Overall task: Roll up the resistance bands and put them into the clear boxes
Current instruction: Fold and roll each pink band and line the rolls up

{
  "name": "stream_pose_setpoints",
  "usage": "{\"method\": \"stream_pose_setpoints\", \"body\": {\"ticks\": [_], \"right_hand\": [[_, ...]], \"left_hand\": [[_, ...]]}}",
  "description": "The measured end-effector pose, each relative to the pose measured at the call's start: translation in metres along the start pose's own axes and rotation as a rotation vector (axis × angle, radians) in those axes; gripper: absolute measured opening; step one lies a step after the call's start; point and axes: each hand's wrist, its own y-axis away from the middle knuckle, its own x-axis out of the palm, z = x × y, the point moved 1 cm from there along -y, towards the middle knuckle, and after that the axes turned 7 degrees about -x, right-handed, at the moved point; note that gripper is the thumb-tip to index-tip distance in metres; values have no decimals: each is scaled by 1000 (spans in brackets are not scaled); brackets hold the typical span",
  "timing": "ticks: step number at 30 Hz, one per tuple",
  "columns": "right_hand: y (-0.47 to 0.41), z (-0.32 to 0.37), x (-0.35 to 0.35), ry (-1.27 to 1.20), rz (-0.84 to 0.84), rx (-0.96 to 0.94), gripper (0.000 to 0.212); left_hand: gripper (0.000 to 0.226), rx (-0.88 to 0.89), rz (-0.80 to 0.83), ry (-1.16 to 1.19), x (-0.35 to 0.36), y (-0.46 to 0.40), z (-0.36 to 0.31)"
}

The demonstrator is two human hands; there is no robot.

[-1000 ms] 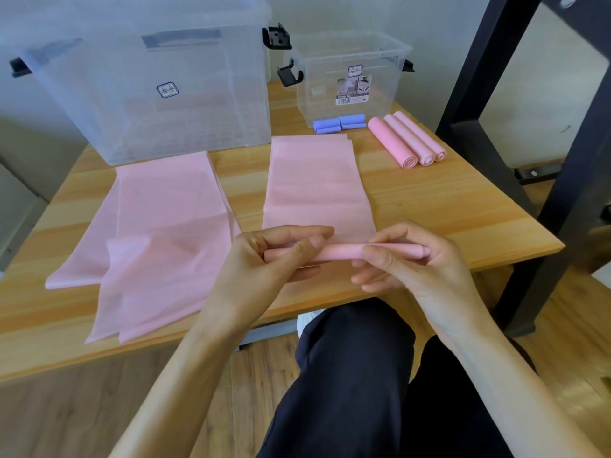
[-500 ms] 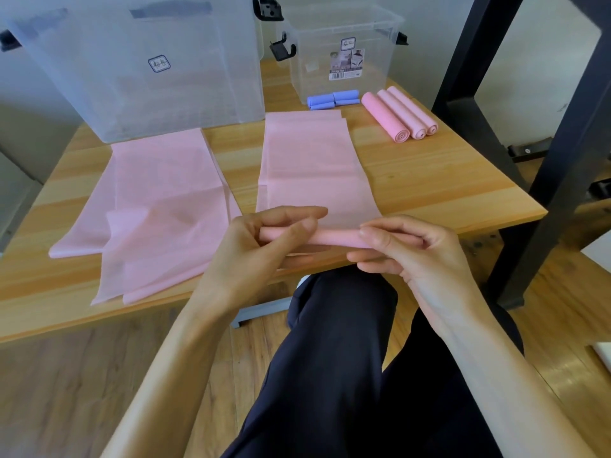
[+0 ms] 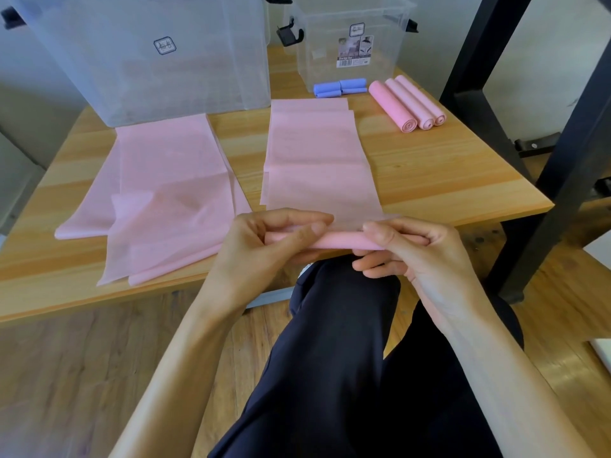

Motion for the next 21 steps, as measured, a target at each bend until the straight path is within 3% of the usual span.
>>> {"method": "stream_pose_setpoints", "body": {"ticks": [4,9,17,21], "right_hand": [[2,-3,0,3,17,3,18],[2,-3,0,-1,-15,4,16],[0,-4,1,-19,23,-4,14],[-3,-3,2,0,12,4,23]], "left_hand": [[13,3,-60,3,2,0,4],[24,-30,3,-17,-1,0,5],[21,-16,-31,4,-2,0,6],[20,-10,-41,14,-2,-2,6]]}}
